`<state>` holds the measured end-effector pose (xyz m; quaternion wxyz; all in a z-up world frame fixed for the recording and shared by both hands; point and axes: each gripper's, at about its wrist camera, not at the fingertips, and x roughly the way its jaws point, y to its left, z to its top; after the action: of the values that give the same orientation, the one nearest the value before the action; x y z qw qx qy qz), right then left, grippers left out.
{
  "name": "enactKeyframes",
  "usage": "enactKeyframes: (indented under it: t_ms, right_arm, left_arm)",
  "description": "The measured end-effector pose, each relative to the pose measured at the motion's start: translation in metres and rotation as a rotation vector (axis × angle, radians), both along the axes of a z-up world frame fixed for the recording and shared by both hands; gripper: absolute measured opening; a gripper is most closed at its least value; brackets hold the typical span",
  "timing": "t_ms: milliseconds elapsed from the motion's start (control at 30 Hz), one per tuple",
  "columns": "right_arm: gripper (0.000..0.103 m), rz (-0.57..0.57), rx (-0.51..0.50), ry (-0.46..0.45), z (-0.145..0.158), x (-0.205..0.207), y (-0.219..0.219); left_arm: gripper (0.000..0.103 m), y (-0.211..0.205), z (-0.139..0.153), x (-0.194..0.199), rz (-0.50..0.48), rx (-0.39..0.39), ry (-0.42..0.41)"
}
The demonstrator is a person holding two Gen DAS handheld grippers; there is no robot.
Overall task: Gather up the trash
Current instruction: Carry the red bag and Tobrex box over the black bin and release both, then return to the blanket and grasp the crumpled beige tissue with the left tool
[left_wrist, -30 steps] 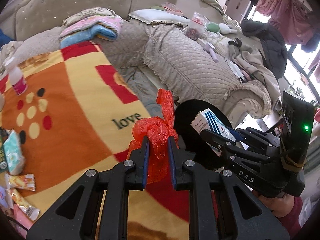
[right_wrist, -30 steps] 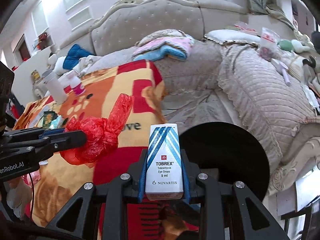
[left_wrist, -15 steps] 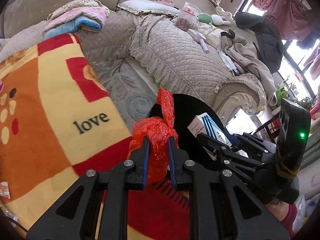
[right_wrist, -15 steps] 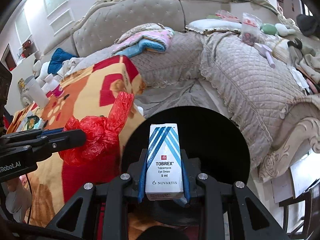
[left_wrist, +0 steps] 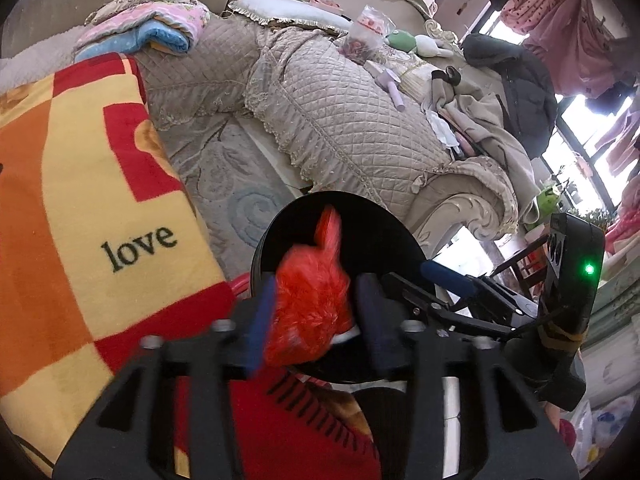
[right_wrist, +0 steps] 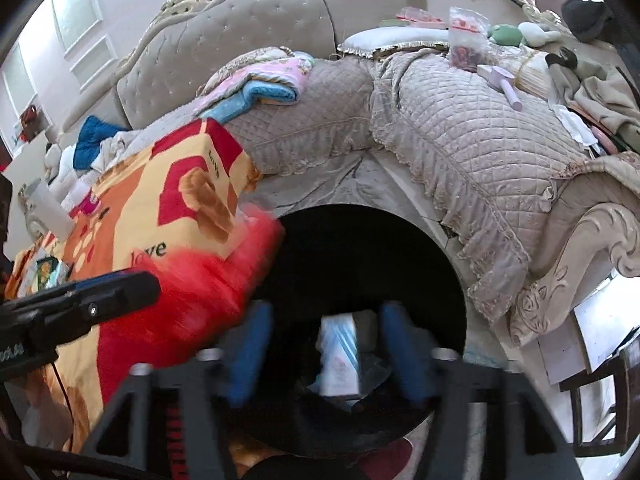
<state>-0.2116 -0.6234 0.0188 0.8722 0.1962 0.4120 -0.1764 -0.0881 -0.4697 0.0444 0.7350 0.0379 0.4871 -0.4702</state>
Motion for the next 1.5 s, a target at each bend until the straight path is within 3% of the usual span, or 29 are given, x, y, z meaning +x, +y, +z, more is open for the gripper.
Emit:
enactKeyframes:
  t_ms: [167, 300, 633, 933, 1233, 1500]
  right_arm:
    - [0.065, 0.020, -0.016, 0.000, 0.004, 0.003, 0.009]
    - [0.076, 0.035, -0.062, -0.003, 0.009, 0.006, 0.022]
    - [0.078, 0.019, -0.141, -0.058, 0.038, 0.005, 0.038]
    - [0.078, 0.039, -0.050, -0.081, 0.039, 0.014, 0.059]
    - [0.078, 0.183, -0.036, -0.054, 0.033, 0.044, 0.118]
    - [0.078, 0.370, 0.002, -0.022, 0.021, 0.077, 0.186]
  left_arm:
    - [0.047, 0.010, 0.005, 0.000, 0.020, 0.012, -0.023]
    - [0.047, 0.020, 0.009, -0.003, 0.032, 0.025, -0.059]
    - [0.047, 0.063, 0.021, -0.006, 0.103, 0.035, -0.166]
    - [0.047, 0.109, 0.019, -0.008, 0.198, 0.103, -0.246]
    - [0.047, 0.174, 0.013, -0.002, 0.297, 0.163, -0.219]
    - [0.047, 0.260, 0.014, 0.008, 0.427, 0.188, -0.212]
